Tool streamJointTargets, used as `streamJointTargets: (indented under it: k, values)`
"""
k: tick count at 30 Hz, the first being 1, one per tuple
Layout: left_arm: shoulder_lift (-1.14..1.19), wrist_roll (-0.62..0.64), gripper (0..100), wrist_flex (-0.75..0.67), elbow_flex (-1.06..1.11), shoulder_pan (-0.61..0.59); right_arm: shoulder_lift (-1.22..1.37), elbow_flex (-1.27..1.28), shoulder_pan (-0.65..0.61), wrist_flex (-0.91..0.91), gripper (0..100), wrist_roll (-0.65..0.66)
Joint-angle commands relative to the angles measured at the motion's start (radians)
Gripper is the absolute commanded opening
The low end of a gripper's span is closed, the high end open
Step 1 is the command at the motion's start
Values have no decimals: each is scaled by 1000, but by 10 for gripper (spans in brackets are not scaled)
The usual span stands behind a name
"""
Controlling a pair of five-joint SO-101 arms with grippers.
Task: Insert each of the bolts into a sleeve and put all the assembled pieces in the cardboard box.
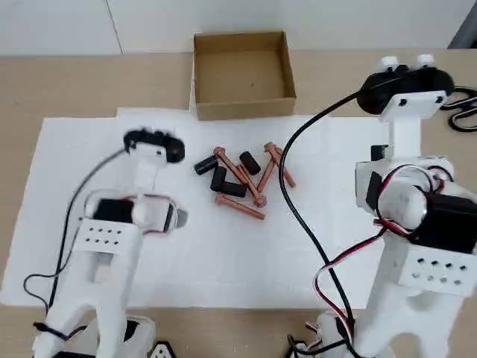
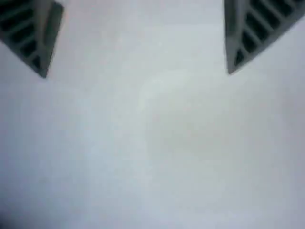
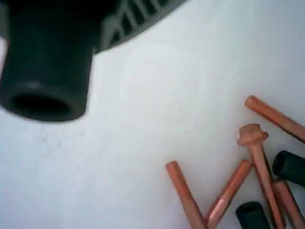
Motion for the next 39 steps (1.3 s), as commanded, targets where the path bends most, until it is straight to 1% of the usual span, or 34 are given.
streamJointTargets:
  k: [1,3,6,9,12,15,17,21,25,26,28,31,33,36,39]
  values:
    - [21,-6,231,94,-289,14,-19,-3,5,-5,3,8]
    - [98,6,231,104,-355,40,-16,-3,5,-7,3,8]
    - [301,127,231,132,-461,86,-19,20,5,-33,3,9]
    - [537,249,231,190,-661,101,-19,60,5,-58,3,9]
    - [729,327,231,308,-888,109,-25,118,5,-101,3,9]
    - [855,433,231,431,-1139,109,-25,164,5,-127,3,9]
    - [922,483,231,508,-1268,109,-25,189,5,-142,3,9]
    - [1068,496,230,517,-1426,143,-25,222,5,-179,3,9]
    - [1231,497,228,509,-1581,216,-25,249,5,-209,3,9]
    - [1272,506,223,509,-1620,235,-25,253,5,-217,3,9]
    - [1341,555,175,509,-1701,261,-25,261,5,-229,3,9]
    - [1439,566,97,511,-1824,264,-25,261,5,-232,3,12]
    - [1484,565,70,516,-1883,259,-25,261,5,-232,3,14]
    - [1525,566,62,548,-1945,262,-25,261,5,-232,3,14]
    - [1533,568,62,551,-1949,262,-25,261,5,-232,3,15]
